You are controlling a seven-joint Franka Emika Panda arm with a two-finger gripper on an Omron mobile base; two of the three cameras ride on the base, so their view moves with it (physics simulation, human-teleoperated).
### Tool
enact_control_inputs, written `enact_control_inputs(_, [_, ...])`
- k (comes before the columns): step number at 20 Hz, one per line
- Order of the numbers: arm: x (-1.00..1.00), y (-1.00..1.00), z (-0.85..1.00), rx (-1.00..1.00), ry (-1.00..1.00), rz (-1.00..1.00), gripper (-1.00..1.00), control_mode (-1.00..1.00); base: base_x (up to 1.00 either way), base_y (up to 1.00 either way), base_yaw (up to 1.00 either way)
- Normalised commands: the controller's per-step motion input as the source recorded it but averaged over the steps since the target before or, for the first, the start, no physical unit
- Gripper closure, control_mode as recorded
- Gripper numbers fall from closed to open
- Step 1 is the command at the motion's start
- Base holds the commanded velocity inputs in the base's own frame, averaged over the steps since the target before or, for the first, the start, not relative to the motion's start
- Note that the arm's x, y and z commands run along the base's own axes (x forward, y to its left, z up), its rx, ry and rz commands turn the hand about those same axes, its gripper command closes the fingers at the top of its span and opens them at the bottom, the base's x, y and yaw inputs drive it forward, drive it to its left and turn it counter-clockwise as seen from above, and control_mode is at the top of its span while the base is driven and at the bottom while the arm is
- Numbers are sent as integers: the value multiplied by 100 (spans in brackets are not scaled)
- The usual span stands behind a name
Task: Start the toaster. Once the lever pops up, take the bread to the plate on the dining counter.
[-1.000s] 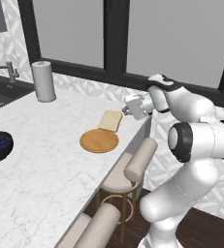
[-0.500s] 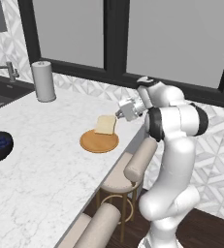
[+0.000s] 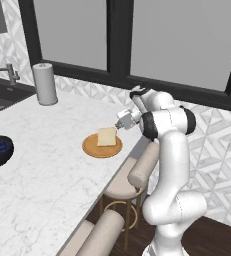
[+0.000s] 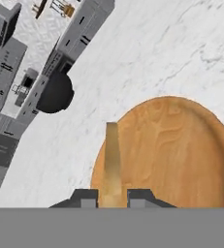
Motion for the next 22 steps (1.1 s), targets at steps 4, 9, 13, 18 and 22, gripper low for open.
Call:
enact_control_inputs(4, [14, 36, -70, -11, 0, 17, 100, -100, 0, 0, 0])
enact_control_inputs(9, [15, 26, -42, -6, 0, 17, -100, -100, 0, 0, 0])
enact_control_inputs(13, [0, -4, 4, 0, -3, 14, -100, -100, 0, 0, 0])
enact_control_inputs(18, [-1, -5, 1, -1, -1, 5, -100, -100, 0, 0, 0])
enact_control_inputs(22, [-21, 0, 28, -3, -14, 0, -100, -100, 0, 0, 0])
